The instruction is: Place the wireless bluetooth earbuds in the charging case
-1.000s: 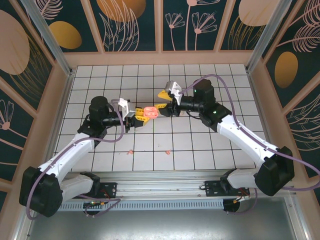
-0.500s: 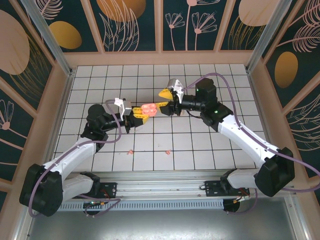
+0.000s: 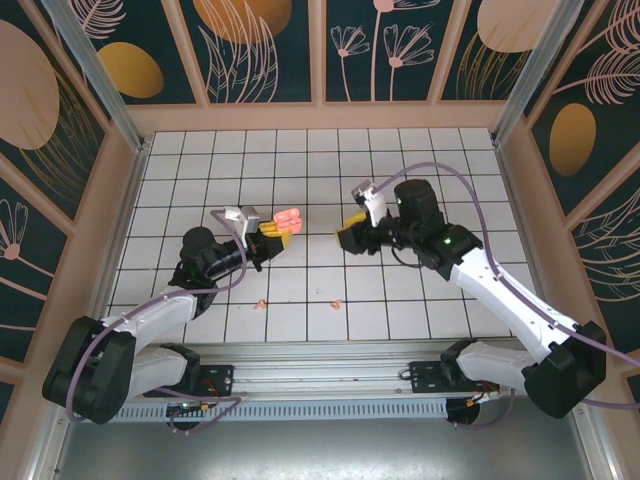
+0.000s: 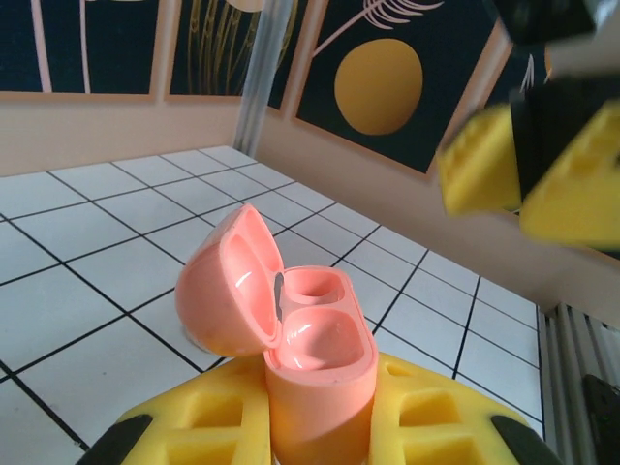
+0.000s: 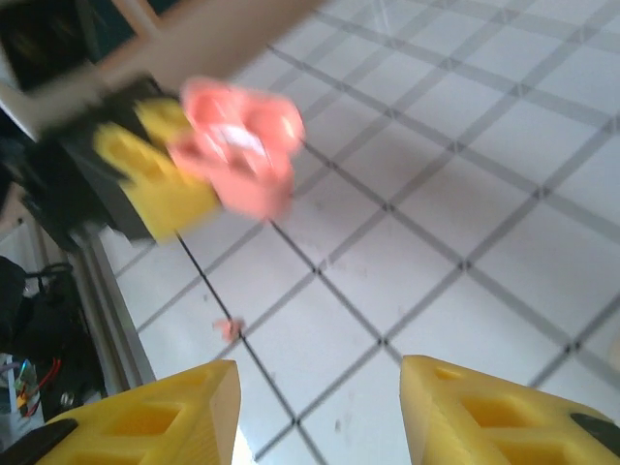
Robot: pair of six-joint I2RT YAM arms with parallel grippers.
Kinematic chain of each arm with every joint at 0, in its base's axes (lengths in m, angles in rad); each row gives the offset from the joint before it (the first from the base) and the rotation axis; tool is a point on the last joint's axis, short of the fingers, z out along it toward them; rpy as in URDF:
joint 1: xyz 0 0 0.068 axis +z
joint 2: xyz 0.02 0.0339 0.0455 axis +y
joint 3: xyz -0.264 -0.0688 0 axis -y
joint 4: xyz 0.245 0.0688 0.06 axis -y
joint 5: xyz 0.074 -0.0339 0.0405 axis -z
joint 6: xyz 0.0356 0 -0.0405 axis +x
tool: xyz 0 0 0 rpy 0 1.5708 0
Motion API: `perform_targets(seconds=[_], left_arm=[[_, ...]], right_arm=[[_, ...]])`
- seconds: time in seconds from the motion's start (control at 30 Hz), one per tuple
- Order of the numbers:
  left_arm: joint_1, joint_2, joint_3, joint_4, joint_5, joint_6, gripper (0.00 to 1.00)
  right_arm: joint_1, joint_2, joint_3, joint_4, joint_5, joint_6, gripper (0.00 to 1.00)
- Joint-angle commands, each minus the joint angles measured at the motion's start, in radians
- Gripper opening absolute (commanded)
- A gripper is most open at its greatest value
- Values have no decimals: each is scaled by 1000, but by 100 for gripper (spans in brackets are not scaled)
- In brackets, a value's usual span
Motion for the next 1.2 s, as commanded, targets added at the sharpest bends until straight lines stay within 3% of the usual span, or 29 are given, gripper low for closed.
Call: perform_targets(seconds=[0.0, 0.17, 0.27, 0.43, 0.67, 0.83, 1.17], left_arm=[[-3, 0, 0, -4, -57, -25, 17], [-2, -3, -8, -25, -100, -51, 17], [-3, 7, -34, 30, -92, -96, 17], [-3, -21, -48, 26, -113, -106, 17], [-4, -46, -49, -6, -135, -89, 17], [-3, -46, -48, -14, -132, -86, 17], [-2, -48, -33, -39, -128, -76, 17]], right_arm=[[34, -10, -61, -113, 79, 98, 47], [102, 30, -63, -179, 103, -198, 47], [137, 50, -71, -215, 77, -519, 45], [185, 104, -81, -279, 143, -947, 47], [226, 188, -117, -243, 120, -1296, 44], [249, 283, -97, -262, 124, -1396, 40], [269, 395, -87, -159, 154, -1445, 40]])
